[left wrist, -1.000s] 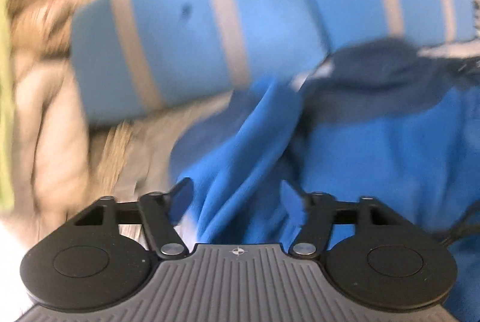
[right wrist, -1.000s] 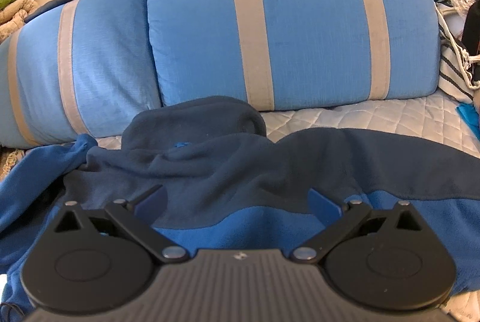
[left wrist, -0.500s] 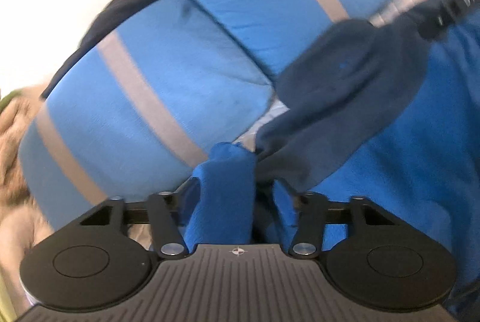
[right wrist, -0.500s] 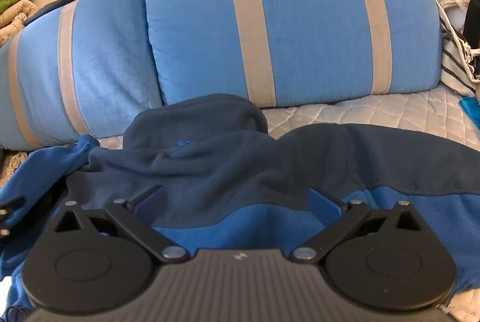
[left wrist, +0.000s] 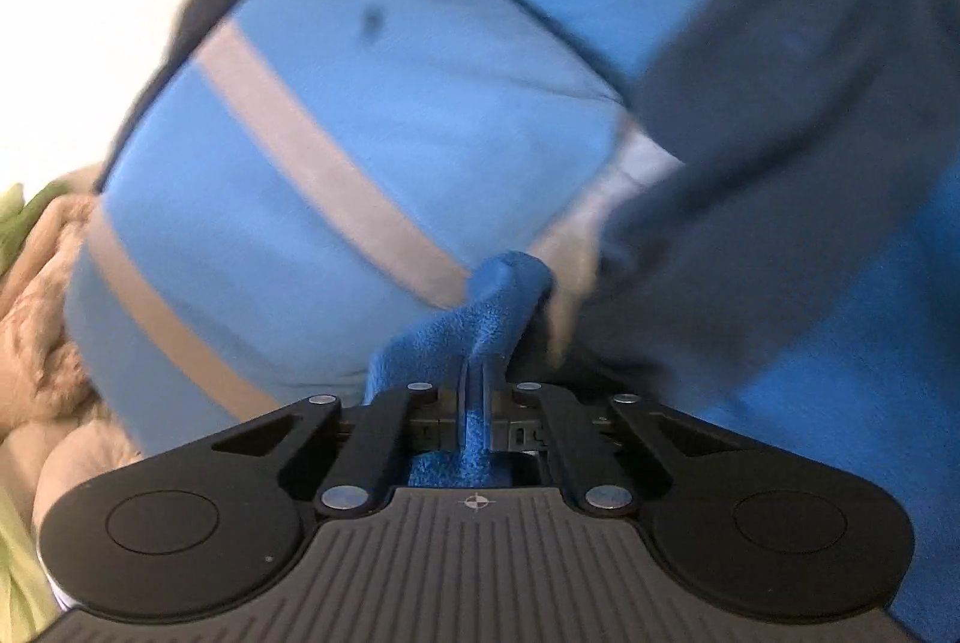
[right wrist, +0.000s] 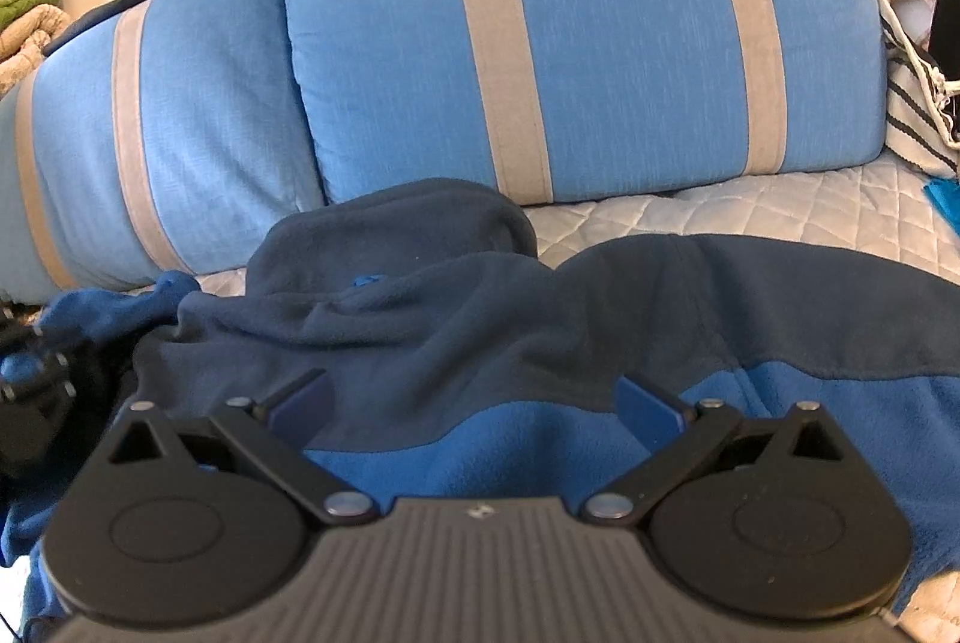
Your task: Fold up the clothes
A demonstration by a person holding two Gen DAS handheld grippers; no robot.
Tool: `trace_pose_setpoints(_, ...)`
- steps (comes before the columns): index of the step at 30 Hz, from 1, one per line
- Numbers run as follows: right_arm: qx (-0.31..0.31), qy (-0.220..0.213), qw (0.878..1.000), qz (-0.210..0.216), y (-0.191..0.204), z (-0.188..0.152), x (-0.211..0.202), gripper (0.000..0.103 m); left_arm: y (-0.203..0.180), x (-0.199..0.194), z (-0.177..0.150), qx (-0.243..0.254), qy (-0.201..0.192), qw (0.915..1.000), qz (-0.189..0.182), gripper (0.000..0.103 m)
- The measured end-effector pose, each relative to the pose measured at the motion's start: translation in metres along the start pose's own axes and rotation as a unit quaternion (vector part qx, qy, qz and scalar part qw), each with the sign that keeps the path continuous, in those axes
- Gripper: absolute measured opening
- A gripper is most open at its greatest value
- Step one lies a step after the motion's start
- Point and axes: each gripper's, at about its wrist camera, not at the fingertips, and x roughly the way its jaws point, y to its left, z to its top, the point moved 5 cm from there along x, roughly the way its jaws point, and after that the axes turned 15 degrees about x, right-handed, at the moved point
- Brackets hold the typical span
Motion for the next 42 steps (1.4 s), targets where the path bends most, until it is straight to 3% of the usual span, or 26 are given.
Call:
trace_pose_setpoints(5, 0.001, 0.003, 1.0, -0.002, -0.001, -0.001, 0.001, 0.103, 0.047, -0.035, -0.001, -0.046, -0.051, 0.9976, 0.011, 0.005)
trace_pose_setpoints(9, 0.008, 0.005, 1.0, -0.001, -0.002, 0.0, 0.001, 0.103, 0.052, -0.088, -0.01, -0.035, -0.122, 0.9919, 0.001, 0.005)
trace_pose_setpoints(11, 0.013, 0.007, 1.0, -0.001, -0.004, 0.0, 0.001, 0.103, 0.04, -0.112, -0.021, -0.009, -0.141, 0.9899, -0.011, 0.005)
trace_pose_setpoints(16, 0.02, 0.01, 1.0, 0.003, -0.006, 0.001, 0.002, 0.103, -0.009, -0.133, -0.06, 0.066, -0.13, 0.9883, -0.044, 0.007)
trace_pose_setpoints(20, 0.021, 0.013, 1.0, 0.003, -0.007, 0.0, 0.002, 0.103, -0.023, -0.14, -0.056, 0.103, -0.141, 0.9831, -0.055, 0.011)
trace_pose_setpoints(21, 0.023, 0.014, 1.0, 0.002, -0.007, 0.0, 0.002, 0.103, -0.027, -0.142, -0.055, 0.112, -0.144, 0.9815, -0.058, 0.018)
trace_pose_setpoints(22, 0.025, 0.015, 1.0, 0.002, -0.008, 0.0, 0.002, 0.103, -0.031, -0.143, -0.054, 0.121, -0.146, 0.9799, -0.061, 0.036)
trace_pose_setpoints(24, 0.029, 0.018, 0.999, 0.002, -0.009, 0.0, 0.003, 0.103, -0.038, -0.147, -0.052, 0.14, -0.152, 0.9762, -0.066, 0.058)
trace_pose_setpoints(25, 0.031, 0.02, 0.999, 0.002, -0.009, 0.0, 0.003, 0.103, -0.041, -0.149, -0.052, 0.149, -0.155, 0.9742, -0.069, 0.062)
trace_pose_setpoints(32, 0.033, 0.021, 0.999, 0.002, -0.01, -0.001, 0.003, 0.103, -0.068, -0.147, -0.034, 0.217, -0.164, 0.958, -0.091, 0.062)
trace_pose_setpoints(35, 0.038, 0.023, 0.999, 0.001, -0.012, -0.001, 0.004, 0.103, -0.077, -0.131, -0.026, 0.226, -0.158, 0.9551, -0.108, 0.052)
trace_pose_setpoints(39, 0.04, 0.025, 0.999, 0.003, -0.011, -0.002, 0.005, 0.103, -0.09, -0.107, -0.024, 0.25, -0.133, 0.9514, -0.121, 0.031)
trace_pose_setpoints(42, 0.037, 0.024, 0.999, 0.005, -0.01, -0.001, 0.005, 0.103, -0.1, -0.094, -0.024, 0.272, -0.121, 0.9469, -0.121, 0.03)
